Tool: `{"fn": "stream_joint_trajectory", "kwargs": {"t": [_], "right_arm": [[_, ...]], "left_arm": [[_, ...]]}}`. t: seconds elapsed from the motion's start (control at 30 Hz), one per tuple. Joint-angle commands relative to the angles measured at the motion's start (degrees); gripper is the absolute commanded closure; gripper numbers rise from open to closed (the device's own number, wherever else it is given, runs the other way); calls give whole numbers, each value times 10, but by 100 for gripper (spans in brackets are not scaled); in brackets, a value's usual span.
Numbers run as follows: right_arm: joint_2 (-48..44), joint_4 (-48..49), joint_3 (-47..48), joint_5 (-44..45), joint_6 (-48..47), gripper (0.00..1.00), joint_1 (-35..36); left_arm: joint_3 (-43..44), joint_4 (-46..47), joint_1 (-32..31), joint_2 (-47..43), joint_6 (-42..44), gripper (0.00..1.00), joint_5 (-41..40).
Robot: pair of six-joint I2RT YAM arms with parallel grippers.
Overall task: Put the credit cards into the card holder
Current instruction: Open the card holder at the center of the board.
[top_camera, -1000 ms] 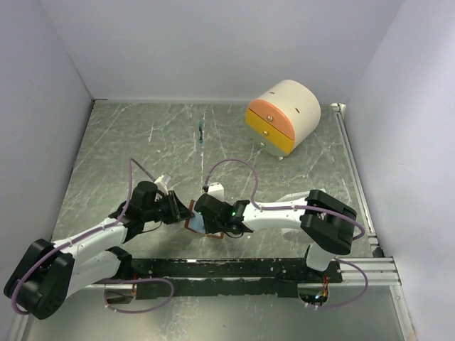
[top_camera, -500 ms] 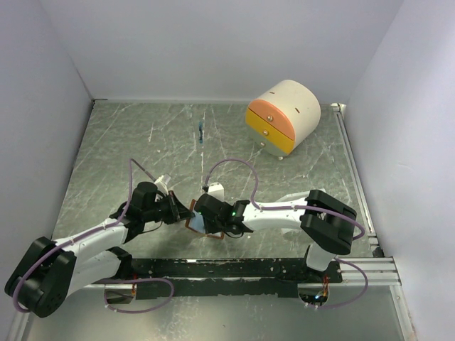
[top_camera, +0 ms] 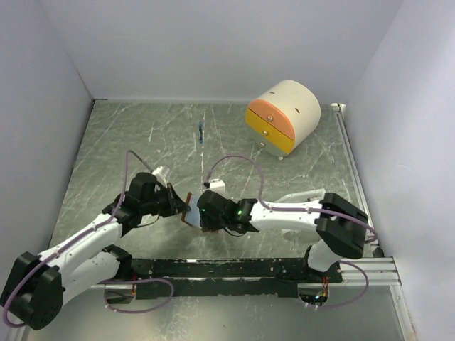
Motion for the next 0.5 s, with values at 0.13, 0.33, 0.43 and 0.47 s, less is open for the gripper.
{"fn": "stream_joint_trajectory", "kwargs": {"t": [0.13, 0.33, 0.43, 0.47], "right_arm": [[-91, 38, -10, 13, 13, 52, 2], [-106, 37, -19, 24, 21, 49, 2], [-121, 28, -27, 37, 21, 49, 2], [-126, 25, -31, 42, 21, 49, 2]], "left_arm": [[145, -214, -17, -11, 61, 93, -145], [258, -329, -83, 85, 68, 93, -270], [301, -363, -112, 131, 70, 93, -310], [314, -377, -123, 147, 69, 93, -322]]}}
